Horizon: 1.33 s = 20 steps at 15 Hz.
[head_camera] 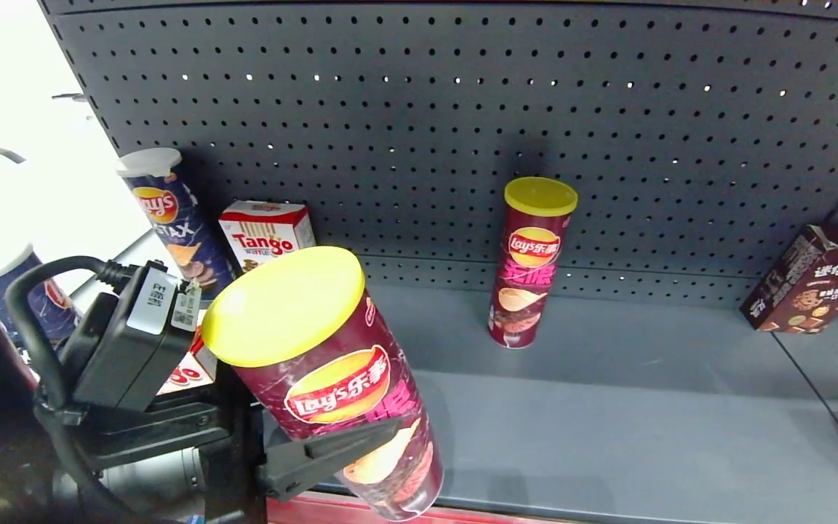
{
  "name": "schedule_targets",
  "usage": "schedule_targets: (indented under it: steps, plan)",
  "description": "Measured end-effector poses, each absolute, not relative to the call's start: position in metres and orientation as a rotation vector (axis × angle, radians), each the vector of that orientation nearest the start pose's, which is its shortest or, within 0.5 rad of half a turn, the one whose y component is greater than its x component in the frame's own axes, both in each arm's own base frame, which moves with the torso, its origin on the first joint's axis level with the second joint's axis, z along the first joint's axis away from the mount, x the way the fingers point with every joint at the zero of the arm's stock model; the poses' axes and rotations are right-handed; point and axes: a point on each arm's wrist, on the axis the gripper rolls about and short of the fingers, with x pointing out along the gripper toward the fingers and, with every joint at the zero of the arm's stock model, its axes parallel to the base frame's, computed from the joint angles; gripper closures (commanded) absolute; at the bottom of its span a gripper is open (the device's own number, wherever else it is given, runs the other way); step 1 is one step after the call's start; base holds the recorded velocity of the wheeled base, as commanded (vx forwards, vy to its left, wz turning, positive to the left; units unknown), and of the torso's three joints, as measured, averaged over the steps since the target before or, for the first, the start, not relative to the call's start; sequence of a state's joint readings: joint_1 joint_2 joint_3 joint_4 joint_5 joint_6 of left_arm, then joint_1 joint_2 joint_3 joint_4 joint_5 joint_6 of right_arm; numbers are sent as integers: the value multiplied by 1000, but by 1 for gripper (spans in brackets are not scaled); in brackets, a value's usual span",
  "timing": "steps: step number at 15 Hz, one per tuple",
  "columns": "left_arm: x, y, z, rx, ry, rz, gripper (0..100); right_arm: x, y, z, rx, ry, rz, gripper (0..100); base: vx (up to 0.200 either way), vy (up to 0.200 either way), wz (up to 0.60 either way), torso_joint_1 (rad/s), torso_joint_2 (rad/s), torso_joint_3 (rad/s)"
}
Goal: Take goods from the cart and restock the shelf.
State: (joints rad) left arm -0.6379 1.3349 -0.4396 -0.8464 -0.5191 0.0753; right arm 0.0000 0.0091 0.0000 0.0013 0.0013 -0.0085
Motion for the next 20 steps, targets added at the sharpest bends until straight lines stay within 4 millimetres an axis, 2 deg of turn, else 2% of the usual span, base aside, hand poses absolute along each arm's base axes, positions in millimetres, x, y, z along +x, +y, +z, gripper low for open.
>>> schedule_targets:
  steps: [11, 16, 20]
  plan:
    - [151, -125, 194, 71, 19, -1157, 100, -22, 0, 76, -9, 11, 1, 0, 0, 0, 0, 0, 0, 0]
    - [144, -119, 181, 86, 56, -1160, 100, -22, 0, 76, -8, 11, 1, 0, 0, 0, 0, 0, 0, 0]
    - [139, -118, 183, 88, 41, -1160, 100, -22, 0, 76, -14, 13, 2, 0, 0, 0, 0, 0, 0, 0]
